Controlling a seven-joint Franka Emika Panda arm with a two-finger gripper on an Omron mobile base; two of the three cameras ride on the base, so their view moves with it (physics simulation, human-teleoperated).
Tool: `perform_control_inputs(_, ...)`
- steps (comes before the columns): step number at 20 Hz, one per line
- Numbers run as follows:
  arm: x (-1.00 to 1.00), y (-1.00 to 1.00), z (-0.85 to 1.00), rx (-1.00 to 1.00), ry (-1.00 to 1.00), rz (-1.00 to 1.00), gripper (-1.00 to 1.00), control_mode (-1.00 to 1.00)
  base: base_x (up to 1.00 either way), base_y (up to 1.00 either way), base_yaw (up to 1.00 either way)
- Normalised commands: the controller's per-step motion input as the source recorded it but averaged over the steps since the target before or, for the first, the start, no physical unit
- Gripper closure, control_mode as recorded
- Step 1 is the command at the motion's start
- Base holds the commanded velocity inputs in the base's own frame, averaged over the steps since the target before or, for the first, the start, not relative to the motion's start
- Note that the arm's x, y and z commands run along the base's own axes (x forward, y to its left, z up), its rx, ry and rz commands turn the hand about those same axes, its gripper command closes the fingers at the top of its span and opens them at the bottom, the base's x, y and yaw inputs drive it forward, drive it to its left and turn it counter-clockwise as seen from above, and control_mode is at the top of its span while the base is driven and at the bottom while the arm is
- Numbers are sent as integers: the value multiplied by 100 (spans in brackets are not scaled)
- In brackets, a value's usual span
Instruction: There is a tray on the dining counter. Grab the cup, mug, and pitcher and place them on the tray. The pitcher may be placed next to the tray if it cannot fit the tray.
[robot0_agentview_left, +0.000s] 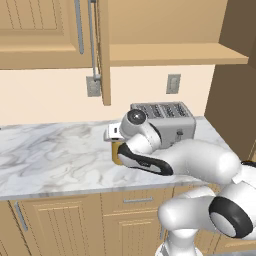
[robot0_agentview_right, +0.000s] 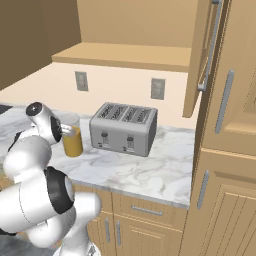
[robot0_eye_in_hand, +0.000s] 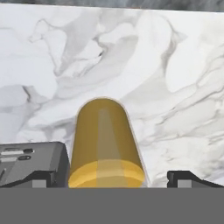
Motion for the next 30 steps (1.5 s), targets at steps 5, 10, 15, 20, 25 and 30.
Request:
perform_control_inputs(5,43,4,-13,-2,3,0,-100,-100,0,0,0)
perform_control_inputs(10,29,16,-7,0,1,-2,-100,-100,0,0,0)
perform_control_inputs(15,7,2,-19,0,1,-3,-100,-100,0,0,0)
perform_control_inputs(20,-16,0,-31,3,0,-13,-100,-100,0,0,0)
perform_control_inputs(25,-27,0,-42,4,0,-18,-100,-100,0,0,0)
perform_control_inputs(30,-19,0,-40,3,0,-18,-100,-100,0,0,0)
